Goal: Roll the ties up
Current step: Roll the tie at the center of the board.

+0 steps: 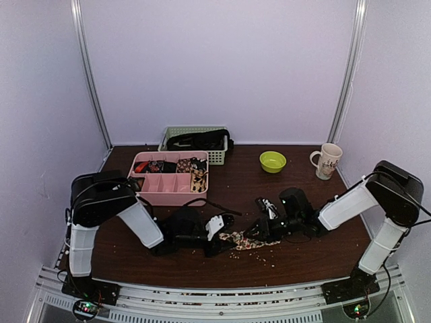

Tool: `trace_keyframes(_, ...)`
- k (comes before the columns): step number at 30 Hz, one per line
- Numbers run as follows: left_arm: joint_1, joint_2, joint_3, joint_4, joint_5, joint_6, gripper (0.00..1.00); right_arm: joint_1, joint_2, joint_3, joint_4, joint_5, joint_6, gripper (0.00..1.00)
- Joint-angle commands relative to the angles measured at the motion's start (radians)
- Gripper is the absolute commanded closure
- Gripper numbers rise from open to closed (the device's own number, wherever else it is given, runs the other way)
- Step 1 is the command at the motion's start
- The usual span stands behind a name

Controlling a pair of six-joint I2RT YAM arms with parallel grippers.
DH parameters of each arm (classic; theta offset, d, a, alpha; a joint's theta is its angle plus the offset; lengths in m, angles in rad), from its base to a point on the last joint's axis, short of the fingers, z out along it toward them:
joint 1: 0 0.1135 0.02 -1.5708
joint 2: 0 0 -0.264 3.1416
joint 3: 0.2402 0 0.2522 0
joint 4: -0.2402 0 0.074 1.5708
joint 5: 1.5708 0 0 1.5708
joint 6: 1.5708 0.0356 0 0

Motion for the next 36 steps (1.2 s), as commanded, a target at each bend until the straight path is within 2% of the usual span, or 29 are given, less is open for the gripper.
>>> trace_keyframes(1,0.058,-0.024,-0.032,-0.226,0.111,0.094,0.69,-0.01,-0.078,0.036,-0.124,0.02,-0.006,0.68)
trace_keyframes(6,0.068,-0.036,0.001,-0.341,0.116,0.125,0.67,0.025,-0.072,0.062,-0.121,0.015,0.02,0.58)
trace_keyframes(11,0.068,-0.032,0.009,-0.34,0.115,0.115,0.65,0.091,-0.007,0.13,-0.092,0.023,0.063,0.49)
trace_keyframes(20,0.068,-0.028,0.017,-0.371,0.113,0.122,0.64,0.152,0.125,0.267,-0.125,0.048,0.079,0.5)
trace_keyframes(23,0.068,-0.03,0.018,-0.377,0.11,0.121,0.64,0.152,0.172,0.266,-0.135,0.054,0.08,0.55)
trace_keyframes(25,0.068,-0.032,0.018,-0.378,0.108,0.123,0.64,0.151,0.195,0.257,-0.139,0.062,0.076,0.63)
trace_keyframes(27,0.068,-0.034,0.018,-0.382,0.107,0.125,0.64,0.153,0.217,0.241,-0.133,0.066,0.078,0.75)
trace_keyframes(30,0.068,-0.04,0.019,-0.395,0.097,0.131,0.61,0.152,0.225,0.207,-0.101,0.063,0.089,1.0)
trace_keyframes(36,0.07,-0.092,-0.023,-0.341,0.056,0.129,0.35,0.138,0.221,0.132,-0.037,0.052,0.1,1.0)
